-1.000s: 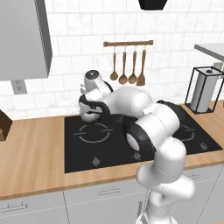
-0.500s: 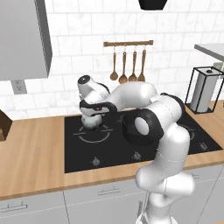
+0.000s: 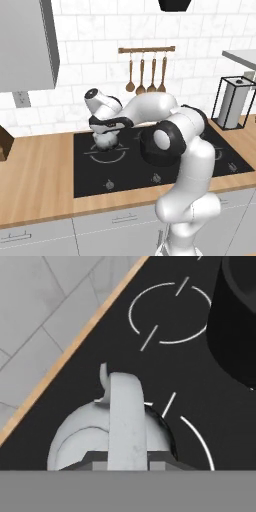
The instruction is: Pick the kettle from the counter and place it on a stove burner. Then turn the burner on.
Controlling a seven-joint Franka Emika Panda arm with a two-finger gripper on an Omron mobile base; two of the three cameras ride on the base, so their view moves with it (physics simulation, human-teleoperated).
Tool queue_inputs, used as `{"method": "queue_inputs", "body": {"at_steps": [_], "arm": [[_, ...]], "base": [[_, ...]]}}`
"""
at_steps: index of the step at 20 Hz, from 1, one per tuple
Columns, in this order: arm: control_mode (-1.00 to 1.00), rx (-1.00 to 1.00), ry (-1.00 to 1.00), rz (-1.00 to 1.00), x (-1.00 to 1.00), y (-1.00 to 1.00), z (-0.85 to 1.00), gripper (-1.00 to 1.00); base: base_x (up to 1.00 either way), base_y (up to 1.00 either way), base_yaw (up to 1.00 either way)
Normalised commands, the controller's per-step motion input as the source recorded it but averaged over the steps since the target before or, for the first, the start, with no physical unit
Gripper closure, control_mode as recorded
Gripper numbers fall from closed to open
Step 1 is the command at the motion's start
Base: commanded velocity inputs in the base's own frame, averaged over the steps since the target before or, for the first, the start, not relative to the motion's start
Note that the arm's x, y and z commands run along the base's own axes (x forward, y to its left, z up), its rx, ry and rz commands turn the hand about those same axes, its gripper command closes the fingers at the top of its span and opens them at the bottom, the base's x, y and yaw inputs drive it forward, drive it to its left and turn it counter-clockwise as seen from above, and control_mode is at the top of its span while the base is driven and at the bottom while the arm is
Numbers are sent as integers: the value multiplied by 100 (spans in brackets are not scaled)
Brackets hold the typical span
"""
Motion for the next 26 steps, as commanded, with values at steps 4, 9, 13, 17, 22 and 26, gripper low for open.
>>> {"method": "queue_inputs", "body": {"at_steps": [4,9,13,17,22,26], "arm": [[-100,20,-5,-3,-22,-25,6,100],[-100,20,-7,0,-20,-9,13,100],[-100,6,0,0,0,4,-6,100],[-100,4,0,0,0,5,-29,100],[-100,2,0,0,0,4,-33,100],[-100,1,0,0,0,3,-24,100]], "base": [[0,0,0],[0,0,0],[0,0,0],[0,0,0],[0,0,0],[0,0,0]]}}
